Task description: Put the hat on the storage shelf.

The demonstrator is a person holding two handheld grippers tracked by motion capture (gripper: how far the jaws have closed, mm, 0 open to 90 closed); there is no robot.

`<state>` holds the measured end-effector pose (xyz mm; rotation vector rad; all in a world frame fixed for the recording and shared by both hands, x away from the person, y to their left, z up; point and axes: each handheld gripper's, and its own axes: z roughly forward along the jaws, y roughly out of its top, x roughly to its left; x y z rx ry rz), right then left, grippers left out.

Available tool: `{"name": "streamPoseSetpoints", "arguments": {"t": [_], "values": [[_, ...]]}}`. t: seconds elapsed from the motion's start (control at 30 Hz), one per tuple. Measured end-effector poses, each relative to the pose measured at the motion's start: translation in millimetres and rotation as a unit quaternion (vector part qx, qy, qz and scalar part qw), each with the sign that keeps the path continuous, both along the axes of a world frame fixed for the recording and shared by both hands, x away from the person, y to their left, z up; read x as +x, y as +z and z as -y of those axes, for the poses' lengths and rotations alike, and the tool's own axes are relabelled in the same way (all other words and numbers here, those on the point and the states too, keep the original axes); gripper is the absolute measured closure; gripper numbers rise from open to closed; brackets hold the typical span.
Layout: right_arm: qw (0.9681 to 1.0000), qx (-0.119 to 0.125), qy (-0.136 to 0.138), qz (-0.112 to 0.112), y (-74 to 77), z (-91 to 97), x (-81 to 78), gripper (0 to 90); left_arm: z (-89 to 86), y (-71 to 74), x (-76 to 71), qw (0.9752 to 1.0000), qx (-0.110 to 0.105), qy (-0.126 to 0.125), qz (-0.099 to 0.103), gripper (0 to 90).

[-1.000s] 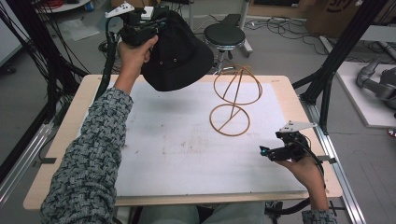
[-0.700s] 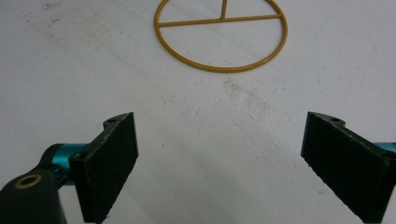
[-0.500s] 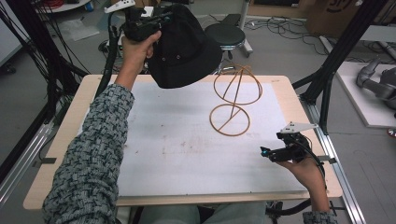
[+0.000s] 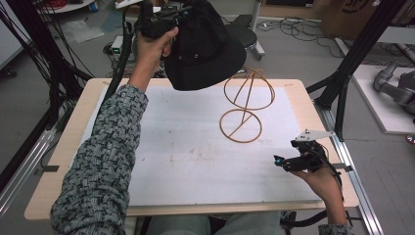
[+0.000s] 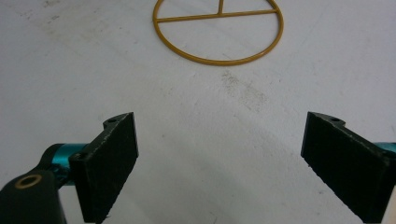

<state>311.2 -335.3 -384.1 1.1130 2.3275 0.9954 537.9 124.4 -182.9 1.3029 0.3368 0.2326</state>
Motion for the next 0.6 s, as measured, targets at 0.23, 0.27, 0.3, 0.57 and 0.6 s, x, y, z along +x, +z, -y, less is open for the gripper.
{"name": "streamPoseSetpoints", "arguments": {"t": [0.23, 0.27, 0.3, 0.57, 0.6], "values": [[1.0, 0.0, -0.004, 0.002, 0.7, 1.9, -3.6, 10.6, 11.6, -4.1, 2.8, 0.9999, 0.001, -0.016, -0.004, 87.5], [1.0, 0.0, -0.003, 0.003, 0.5, 1.9, -4.0, 10.7, 13.7, -5.2, 3.5, 0.9998, 0.001, -0.018, -0.006, 87.5], [1.0, 0.0, -0.006, -0.002, 0.6, 1.9, -5.3, 10.6, 16.0, -6.2, 4.0, 0.9998, 0.003, -0.02, -0.006, 87.5], [1.0, -0.001, -0.006, 0.0, 0.7, 2.9, -6.6, 10.7, 37.0, -8.9, 4.5, 0.9988, 0.004, -0.049, -0.007, 87.5], [1.0, 0.0, -0.007, 0.0, 0.7, 3.0, -6.5, 10.7, 38.7, -9.2, 4.4, 0.9986, 0.006, -0.052, -0.006, 87.5]]}}
